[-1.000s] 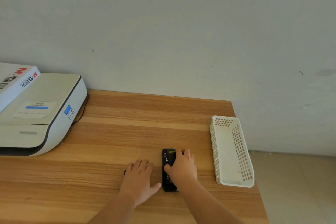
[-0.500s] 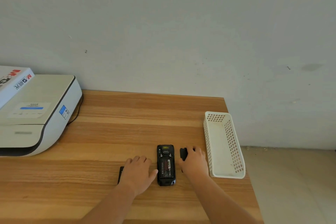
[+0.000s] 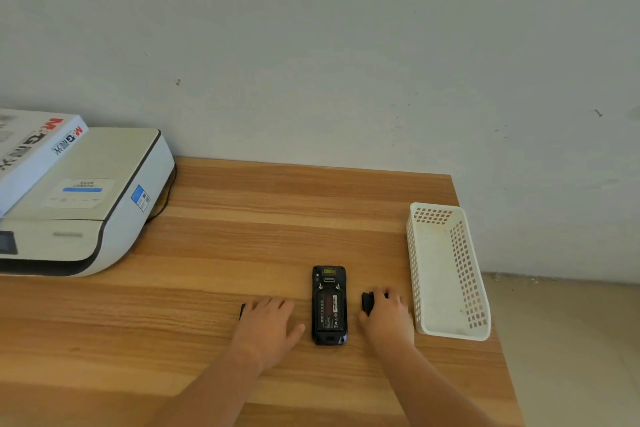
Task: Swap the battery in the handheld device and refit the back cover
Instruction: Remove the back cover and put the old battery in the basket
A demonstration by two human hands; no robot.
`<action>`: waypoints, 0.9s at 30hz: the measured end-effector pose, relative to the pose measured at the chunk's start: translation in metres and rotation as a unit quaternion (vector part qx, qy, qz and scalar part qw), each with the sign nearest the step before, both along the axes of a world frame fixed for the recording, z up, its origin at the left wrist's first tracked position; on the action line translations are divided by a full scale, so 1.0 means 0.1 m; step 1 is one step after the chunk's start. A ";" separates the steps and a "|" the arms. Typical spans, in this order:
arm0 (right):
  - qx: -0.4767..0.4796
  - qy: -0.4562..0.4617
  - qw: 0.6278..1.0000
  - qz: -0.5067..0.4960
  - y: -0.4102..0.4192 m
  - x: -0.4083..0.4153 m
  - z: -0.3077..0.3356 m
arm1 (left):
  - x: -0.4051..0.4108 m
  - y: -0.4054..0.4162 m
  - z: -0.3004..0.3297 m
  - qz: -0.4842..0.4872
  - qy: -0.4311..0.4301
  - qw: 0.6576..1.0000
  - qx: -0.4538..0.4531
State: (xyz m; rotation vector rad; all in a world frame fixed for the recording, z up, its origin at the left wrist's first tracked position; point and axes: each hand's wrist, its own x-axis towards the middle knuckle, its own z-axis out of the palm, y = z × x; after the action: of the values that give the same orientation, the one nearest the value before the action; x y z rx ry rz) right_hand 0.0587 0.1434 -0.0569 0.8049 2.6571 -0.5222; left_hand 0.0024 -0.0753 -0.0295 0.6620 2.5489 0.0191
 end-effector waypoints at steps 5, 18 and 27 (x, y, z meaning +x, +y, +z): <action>0.000 -0.002 1.000 0.005 0.04 0.02 -0.06 | -0.02 0.03 0.00 -0.003 0.003 1.000 0.006; -0.022 0.046 0.992 0.112 -0.13 -0.19 0.25 | -0.05 0.05 0.06 0.000 0.013 1.000 0.021; -0.006 -0.010 0.978 0.208 -0.48 -0.18 0.15 | -0.01 -0.02 0.07 -0.002 0.015 1.000 0.022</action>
State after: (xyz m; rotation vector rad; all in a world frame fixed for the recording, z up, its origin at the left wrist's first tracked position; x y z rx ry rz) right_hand 0.0407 0.0954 -0.0419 0.2312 2.6902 -0.4152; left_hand 0.0011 -0.0778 -0.0221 0.6891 2.5823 0.0633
